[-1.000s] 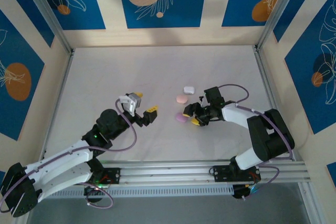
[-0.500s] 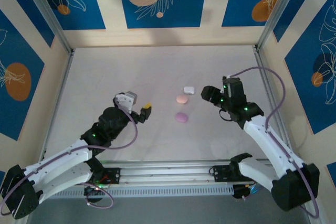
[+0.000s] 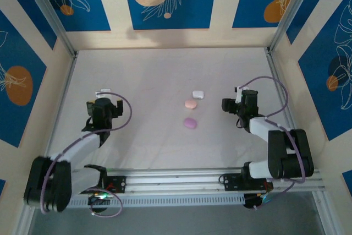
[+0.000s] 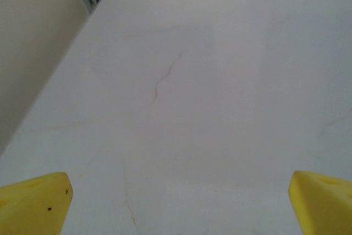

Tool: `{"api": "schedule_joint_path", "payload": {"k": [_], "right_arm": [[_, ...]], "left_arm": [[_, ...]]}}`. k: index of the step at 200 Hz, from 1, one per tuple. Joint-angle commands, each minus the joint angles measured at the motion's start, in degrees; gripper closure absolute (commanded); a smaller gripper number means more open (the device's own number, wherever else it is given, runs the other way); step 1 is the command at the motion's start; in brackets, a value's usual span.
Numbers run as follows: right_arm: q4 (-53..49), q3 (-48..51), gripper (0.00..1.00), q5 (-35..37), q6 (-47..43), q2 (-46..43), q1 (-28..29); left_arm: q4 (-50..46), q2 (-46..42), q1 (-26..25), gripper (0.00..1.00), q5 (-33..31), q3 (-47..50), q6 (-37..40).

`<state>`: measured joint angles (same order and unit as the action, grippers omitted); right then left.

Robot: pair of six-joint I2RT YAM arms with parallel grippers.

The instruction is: Insert the wireless bluetooth earbuds into the charging case

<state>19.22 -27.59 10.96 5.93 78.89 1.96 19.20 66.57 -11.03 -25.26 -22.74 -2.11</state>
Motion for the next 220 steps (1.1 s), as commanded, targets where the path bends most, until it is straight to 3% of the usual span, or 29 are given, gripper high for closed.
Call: {"api": "schedule_joint_path", "payload": {"k": [1,11,30,47,51,53,69,85,96,108,119,220], "right_arm": [[20.53,2.80,0.23,-10.05,-2.42,2.10,-1.51],[23.88,4.09,0.22,-12.95,-3.05,4.01,-1.95],[35.82,7.85,0.21,-15.56,-3.61,8.68,-1.99],[29.79,5.35,0.17,-13.25,-3.03,8.12,-2.13],[29.51,4.74,0.02,-11.57,-2.00,8.50,-2.20],[28.97,4.50,0.00,-10.54,-1.41,8.50,-2.28],[27.92,4.08,0.01,-5.62,-0.16,8.50,-1.93],[27.95,4.12,0.01,-4.57,-0.38,8.42,-1.47],[27.64,4.08,0.01,-4.28,-0.44,8.21,-1.34],[27.56,4.05,0.01,-4.30,-0.48,8.30,-1.34],[27.60,3.97,0.01,-4.41,-0.40,8.29,-1.34],[27.16,3.82,0.01,-5.07,-0.31,8.38,-1.69]], "left_arm": [[15.70,6.35,1.46,0.00,2.94,2.71,3.89],[16.65,7.94,1.84,0.00,5.29,1.91,4.42],[29.03,11.40,2.70,0.00,7.33,4.38,5.48],[35.61,15.18,5.21,0.00,11.92,5.83,3.32],[37.66,16.72,5.66,0.00,13.28,6.28,3.18],[39.00,17.60,5.91,0.00,13.96,6.52,3.08],[50.92,25.05,7.00,0.00,18.02,7.86,3.63],[40.28,21.10,7.67,0.00,20.15,5.98,2.96],[41.76,23.66,7.69,0.00,15.42,4.34,1.78],[33.82,21.96,6.96,0.00,13.62,1.96,1.88],[37.68,23.10,6.81,0.00,13.48,2.77,2.28],[36.30,22.69,6.76,0.00,15.51,2.35,2.99]]}}
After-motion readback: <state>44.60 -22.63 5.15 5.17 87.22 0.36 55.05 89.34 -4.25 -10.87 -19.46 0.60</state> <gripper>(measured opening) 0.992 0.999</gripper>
